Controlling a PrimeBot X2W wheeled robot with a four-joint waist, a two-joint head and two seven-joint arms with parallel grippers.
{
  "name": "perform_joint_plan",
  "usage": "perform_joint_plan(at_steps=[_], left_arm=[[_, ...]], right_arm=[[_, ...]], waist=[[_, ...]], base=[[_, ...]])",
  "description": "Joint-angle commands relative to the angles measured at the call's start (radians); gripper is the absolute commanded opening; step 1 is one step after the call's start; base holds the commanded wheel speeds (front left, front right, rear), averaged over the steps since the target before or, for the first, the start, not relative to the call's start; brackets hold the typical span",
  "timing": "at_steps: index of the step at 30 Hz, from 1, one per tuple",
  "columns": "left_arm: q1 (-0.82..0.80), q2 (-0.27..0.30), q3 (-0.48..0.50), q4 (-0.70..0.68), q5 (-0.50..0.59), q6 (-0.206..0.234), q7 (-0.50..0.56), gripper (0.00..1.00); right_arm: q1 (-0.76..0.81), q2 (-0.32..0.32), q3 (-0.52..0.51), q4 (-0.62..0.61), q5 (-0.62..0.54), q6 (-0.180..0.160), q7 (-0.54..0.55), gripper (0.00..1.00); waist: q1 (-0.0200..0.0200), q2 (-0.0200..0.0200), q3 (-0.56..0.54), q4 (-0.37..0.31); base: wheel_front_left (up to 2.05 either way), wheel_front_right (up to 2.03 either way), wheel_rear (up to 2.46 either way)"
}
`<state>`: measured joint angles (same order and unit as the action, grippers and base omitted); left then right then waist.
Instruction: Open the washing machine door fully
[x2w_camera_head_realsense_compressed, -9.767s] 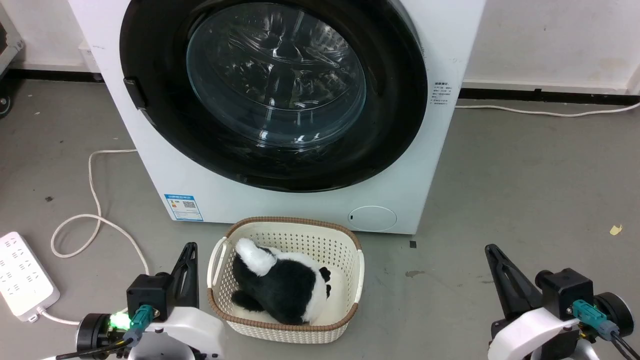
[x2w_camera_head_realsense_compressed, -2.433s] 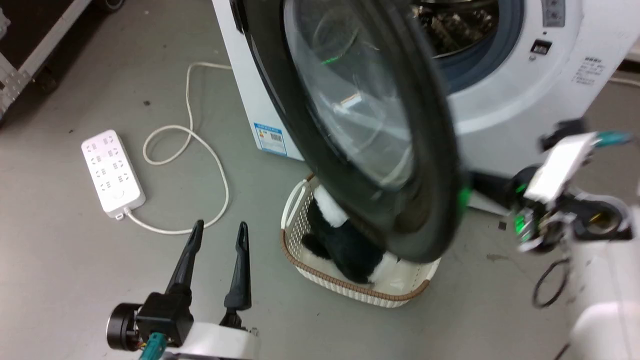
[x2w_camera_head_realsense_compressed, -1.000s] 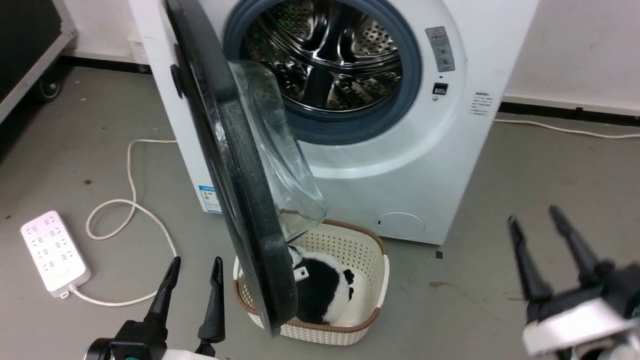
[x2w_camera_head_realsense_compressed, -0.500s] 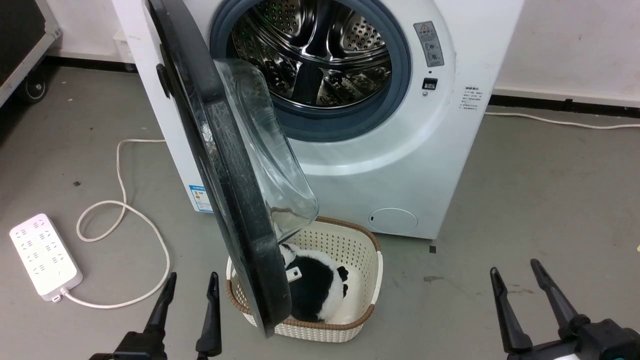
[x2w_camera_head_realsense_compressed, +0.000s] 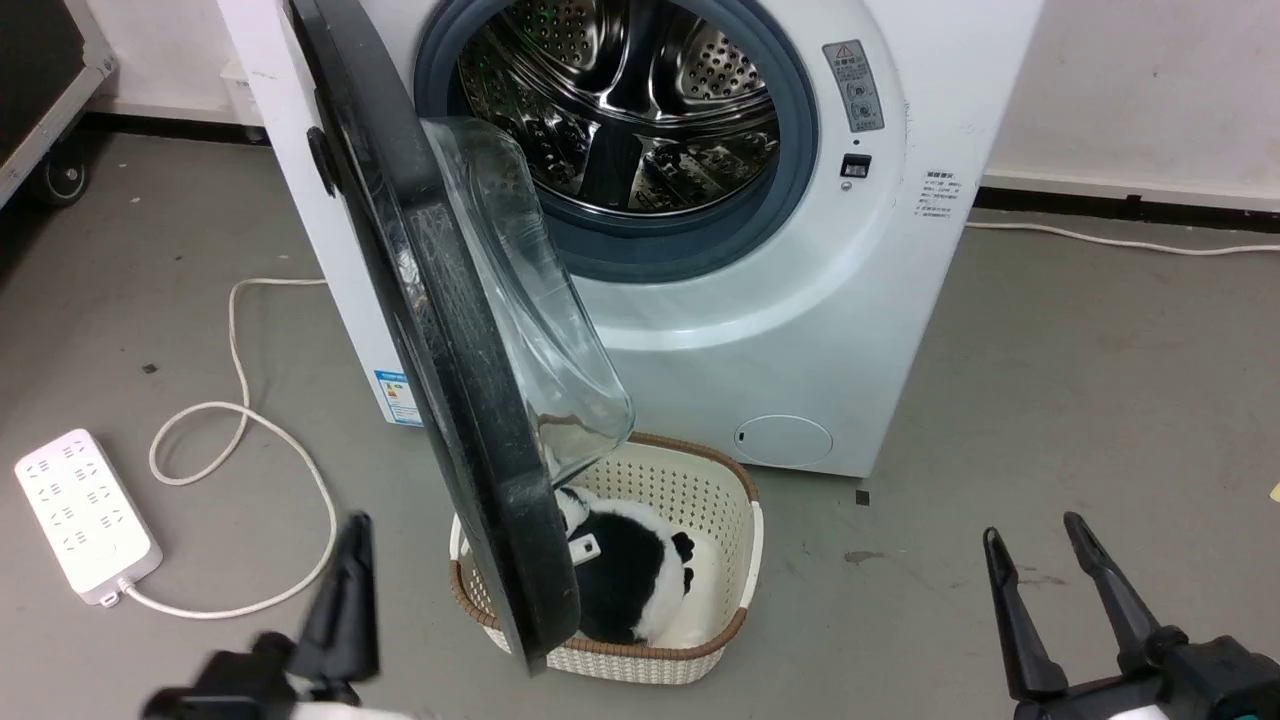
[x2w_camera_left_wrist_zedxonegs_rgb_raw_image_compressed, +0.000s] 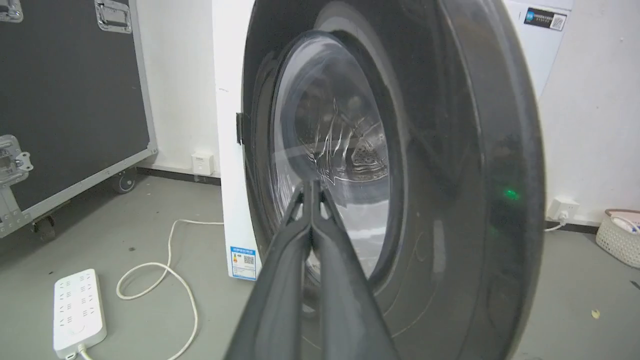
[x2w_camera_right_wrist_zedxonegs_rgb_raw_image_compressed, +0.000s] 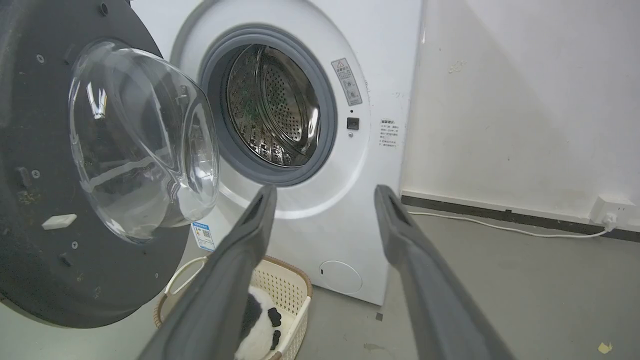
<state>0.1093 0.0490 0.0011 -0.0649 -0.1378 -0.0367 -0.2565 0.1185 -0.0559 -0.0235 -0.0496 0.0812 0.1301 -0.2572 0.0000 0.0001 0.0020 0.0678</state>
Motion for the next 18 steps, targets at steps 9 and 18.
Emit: perform_joint_plan(at_steps=[9, 18], left_arm=[[-0.080, 0.001, 0.039, -0.233, -0.014, 0.040, -0.005, 0.00], [-0.146, 0.004, -0.024, -0.376, 0.037, 0.026, -0.005, 0.00]], right_arm=[[0.001, 0.006, -0.010, -0.004, 0.025, 0.001, -0.004, 1.00], [-0.003, 0.006, -0.003, 0.005, 0.032, 0.001, -0.004, 1.00]], waist=[[0.0000, -0.0001, -0.010, 0.012], [0.0000, -0.0001, -0.019, 0.009]], base=[[0.00, 0.00, 0.00], [0.00, 0.00, 0.00]])
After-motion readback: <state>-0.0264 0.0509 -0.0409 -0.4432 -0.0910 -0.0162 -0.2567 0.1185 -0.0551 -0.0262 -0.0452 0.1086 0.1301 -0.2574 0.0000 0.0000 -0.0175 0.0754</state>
